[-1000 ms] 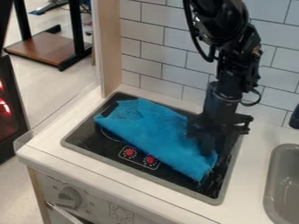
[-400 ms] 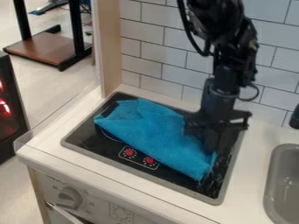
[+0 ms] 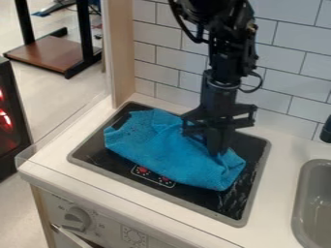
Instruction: Unfold the cloth from right to left
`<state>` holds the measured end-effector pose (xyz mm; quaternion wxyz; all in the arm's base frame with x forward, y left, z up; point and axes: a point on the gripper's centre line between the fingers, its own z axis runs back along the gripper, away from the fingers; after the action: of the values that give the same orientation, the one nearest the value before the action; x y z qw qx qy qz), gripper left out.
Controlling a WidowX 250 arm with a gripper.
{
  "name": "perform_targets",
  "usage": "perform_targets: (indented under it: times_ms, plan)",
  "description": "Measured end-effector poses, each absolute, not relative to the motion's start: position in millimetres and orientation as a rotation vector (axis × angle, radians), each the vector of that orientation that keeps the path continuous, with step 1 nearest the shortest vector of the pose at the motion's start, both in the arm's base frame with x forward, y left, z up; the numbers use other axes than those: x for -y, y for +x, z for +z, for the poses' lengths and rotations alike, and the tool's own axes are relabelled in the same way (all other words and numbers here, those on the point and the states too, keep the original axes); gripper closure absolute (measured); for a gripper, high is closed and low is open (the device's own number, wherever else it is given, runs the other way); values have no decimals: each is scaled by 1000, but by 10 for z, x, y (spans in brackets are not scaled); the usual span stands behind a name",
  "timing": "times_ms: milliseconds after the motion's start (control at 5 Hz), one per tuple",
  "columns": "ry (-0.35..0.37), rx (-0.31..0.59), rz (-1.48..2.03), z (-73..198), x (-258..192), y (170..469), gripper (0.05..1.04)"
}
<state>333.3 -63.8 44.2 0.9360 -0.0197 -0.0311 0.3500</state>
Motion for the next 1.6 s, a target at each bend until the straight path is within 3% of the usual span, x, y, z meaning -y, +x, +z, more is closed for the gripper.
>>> perform_targets:
  times_ms: [800,1200,1600]
  plan:
    - [-4,26,800,498,241,2710,1034]
    - [16,6,833,203,200,2409,1034]
    - [56,-22,834,-32,184,2381,1008]
